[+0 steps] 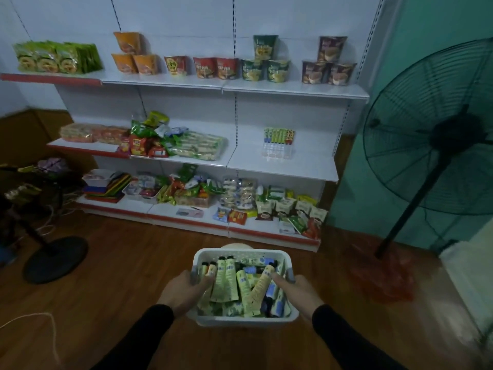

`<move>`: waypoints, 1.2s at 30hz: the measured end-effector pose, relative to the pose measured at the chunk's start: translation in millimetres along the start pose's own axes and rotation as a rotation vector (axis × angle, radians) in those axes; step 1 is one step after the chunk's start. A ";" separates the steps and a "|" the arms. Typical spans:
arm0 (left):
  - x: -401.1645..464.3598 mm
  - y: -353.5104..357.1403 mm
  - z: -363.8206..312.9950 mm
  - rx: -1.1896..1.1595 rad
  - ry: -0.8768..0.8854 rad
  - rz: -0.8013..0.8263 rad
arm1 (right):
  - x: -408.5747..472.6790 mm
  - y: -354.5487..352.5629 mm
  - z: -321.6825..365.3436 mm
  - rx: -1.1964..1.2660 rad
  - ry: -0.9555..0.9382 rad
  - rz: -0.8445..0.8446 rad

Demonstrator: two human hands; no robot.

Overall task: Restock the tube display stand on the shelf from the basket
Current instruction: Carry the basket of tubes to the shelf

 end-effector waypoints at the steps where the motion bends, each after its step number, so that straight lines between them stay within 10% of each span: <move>1: 19.3 -3.6 -3.3 -0.007 -0.013 -0.006 | 14.8 -3.3 10.1 0.000 0.001 -0.002; 24: 478.7 -104.9 -141.2 0.201 0.208 0.174 | 342.2 -54.4 239.8 0.335 0.089 -0.203; 36: 646.4 -43.6 -265.5 0.046 0.097 0.128 | 529.7 -210.3 301.4 0.207 0.045 -0.167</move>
Point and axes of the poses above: each hand's wrist, its own x-axis towards the middle knuckle, its own y-axis out of the palm, z = x × y, the point moved 6 cm from there along x, towards the middle knuckle, and after that the axes turned 1 degree about y, right-handed, at the moved point
